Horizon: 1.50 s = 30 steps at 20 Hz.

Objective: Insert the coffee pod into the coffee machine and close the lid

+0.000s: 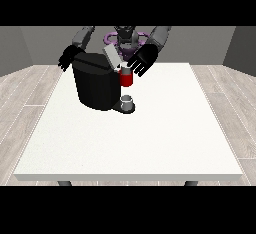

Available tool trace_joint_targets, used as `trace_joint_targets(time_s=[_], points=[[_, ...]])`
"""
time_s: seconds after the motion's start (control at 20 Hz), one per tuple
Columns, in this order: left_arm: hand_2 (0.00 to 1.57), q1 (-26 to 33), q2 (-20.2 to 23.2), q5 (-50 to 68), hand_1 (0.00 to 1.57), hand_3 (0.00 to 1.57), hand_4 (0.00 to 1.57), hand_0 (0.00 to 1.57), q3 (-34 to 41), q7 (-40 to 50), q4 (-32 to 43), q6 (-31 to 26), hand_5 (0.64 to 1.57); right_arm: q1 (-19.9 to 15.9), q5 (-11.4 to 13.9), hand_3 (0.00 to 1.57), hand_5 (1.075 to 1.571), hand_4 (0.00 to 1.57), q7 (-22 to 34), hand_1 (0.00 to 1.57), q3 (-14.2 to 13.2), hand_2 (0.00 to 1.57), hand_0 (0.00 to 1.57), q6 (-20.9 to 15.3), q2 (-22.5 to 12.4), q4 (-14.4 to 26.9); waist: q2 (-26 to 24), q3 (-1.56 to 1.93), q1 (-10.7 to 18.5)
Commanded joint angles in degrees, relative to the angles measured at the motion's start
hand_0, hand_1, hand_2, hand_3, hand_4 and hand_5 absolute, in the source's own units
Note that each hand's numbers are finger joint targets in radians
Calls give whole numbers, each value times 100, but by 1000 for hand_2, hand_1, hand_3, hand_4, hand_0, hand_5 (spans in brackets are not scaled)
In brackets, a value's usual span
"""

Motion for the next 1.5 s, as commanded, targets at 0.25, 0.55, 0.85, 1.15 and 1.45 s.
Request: trace_joint_targets(time_s=[0.25,0.55,0.85,1.15,1.45], points=[[1108,161,-223,-229,1056,937,393,1056,-218,99,-88,22,1571,123,-85,0,1571,431,-137,0,-132,0,0,26,-30,220,-290,-5,147],[1117,138,-72,-301,1064,952,360,1064,-165,-125,-83,172,1571,185,-136,0,1571,459,-384,0,-64,0,0,218,-52,156,-37,-4,25],[0,136,179,-460,0,0,0,0,-352,-428,-52,-316,1571,126,-68,0,1571,419,-297,0,-112,0,0,17,-22,193,-78,-5,170],[0,-112,91,-595,0,0,0,0,-378,-28,8,-421,1571,100,103,0,1571,338,-136,0,82,0,0,-125,92,191,-146,-5,1],[0,284,139,-575,0,0,0,0,-335,-442,-159,-344,1571,185,-112,0,1571,416,-460,0,-252,0,0,-1,-90,402,-226,-5,362]])
